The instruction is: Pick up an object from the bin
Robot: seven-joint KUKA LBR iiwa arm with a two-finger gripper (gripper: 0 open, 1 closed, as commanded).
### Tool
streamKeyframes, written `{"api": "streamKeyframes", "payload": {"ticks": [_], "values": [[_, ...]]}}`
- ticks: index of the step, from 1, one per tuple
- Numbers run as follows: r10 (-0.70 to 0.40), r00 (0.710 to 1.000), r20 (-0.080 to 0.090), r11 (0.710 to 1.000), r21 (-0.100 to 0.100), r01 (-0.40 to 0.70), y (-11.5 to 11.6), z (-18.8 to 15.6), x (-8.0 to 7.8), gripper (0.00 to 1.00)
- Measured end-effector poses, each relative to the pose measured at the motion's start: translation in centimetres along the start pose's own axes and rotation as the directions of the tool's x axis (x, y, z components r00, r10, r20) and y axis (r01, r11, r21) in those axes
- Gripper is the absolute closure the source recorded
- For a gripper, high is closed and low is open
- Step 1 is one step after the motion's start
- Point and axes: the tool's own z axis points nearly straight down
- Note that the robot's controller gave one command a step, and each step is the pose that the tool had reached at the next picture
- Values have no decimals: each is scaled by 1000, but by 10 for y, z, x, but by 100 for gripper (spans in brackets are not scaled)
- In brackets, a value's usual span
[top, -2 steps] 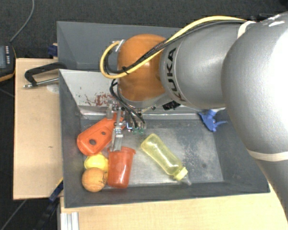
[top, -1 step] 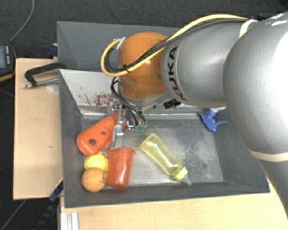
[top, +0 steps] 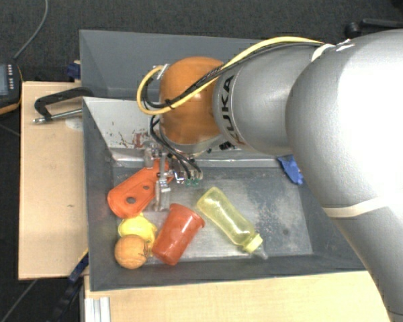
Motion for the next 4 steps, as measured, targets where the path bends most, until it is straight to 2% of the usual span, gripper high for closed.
{"api": "streamKeyframes", "payload": {"ticks": [1,2,3,4], "values": [[10,1000,0,1000,0,-10,-2,17,-2,0],[-20,1000,3,1000,-1,20,-12,11,2,0],[5,1000,6,1000,-3,-5,-3,15,-3,0],[-20,1000,5,1000,-3,20,-11,10,1,100]]}}
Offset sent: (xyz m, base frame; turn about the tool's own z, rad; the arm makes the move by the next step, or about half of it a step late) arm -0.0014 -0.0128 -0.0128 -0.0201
